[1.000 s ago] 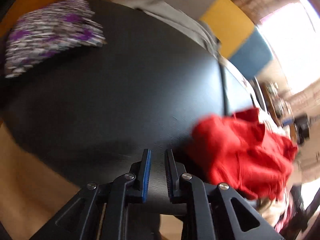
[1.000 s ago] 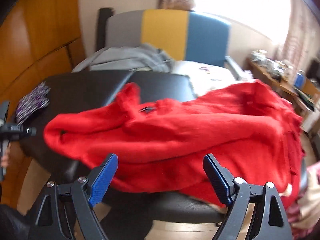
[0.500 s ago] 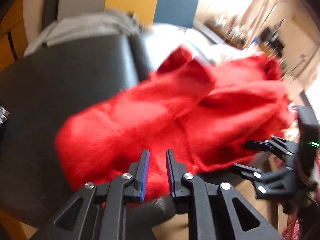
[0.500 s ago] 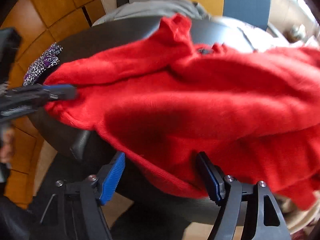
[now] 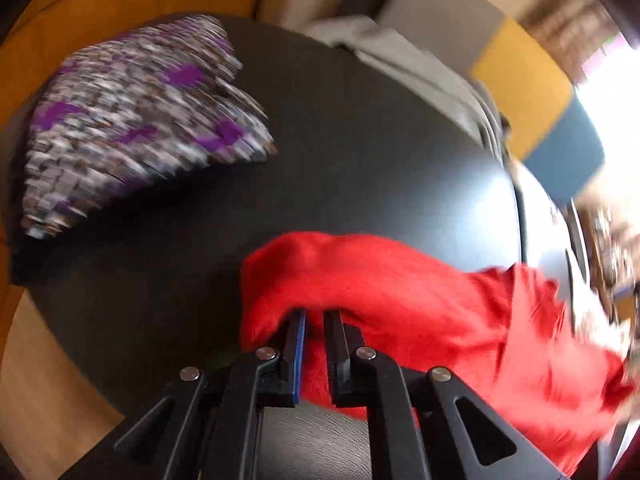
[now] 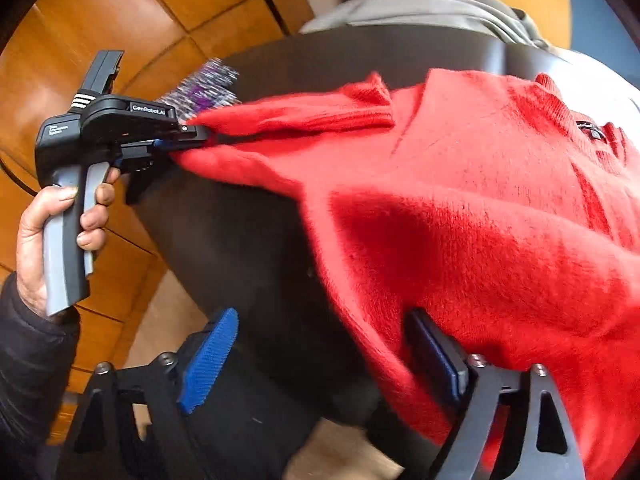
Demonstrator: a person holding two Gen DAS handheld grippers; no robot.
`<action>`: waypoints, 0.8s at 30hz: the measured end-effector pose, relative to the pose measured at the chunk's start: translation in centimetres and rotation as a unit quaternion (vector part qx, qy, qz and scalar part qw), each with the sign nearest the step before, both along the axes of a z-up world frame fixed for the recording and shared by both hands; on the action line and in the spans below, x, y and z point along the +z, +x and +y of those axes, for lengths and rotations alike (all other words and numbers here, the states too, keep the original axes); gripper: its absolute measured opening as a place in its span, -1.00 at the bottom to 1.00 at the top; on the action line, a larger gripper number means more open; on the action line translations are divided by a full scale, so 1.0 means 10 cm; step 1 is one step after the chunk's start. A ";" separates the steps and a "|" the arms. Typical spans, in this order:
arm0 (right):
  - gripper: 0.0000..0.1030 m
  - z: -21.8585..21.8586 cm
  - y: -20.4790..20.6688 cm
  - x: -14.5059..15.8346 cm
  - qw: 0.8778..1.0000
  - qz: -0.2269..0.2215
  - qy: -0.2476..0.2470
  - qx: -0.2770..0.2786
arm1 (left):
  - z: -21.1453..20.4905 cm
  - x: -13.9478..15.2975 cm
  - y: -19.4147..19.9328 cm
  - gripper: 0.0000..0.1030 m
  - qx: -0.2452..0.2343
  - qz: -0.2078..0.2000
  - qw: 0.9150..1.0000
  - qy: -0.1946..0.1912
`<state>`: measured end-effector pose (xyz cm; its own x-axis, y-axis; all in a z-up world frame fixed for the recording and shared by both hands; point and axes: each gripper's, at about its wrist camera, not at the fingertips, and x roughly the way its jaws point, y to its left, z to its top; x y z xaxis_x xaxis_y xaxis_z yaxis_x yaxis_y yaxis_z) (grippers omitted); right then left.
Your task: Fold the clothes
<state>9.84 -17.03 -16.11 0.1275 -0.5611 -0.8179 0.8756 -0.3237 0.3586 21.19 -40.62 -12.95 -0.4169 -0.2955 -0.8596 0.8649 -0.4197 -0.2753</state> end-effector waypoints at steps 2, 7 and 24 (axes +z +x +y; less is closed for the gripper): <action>0.64 0.02 0.07 0.16 1.000 -0.009 -0.028 0.003 | 0.06 0.19 0.08 -0.73 0.007 0.018 1.000 -0.023; 0.64 0.25 -0.11 0.63 0.996 0.028 -0.073 -0.039 | 0.50 0.45 -0.18 -0.65 -0.086 0.039 0.994 -0.063; 0.38 0.18 -2.62 0.14 0.965 0.103 0.135 -0.201 | 1.05 -0.35 -2.02 -0.57 -0.289 -0.050 0.954 -0.064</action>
<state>-16.37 -15.24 -14.74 -0.2374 -0.2933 -0.9261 0.7035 -0.7093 0.0443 0.96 -30.12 -16.46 -0.4593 -0.1457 -0.8762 0.4975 -0.8595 -0.1178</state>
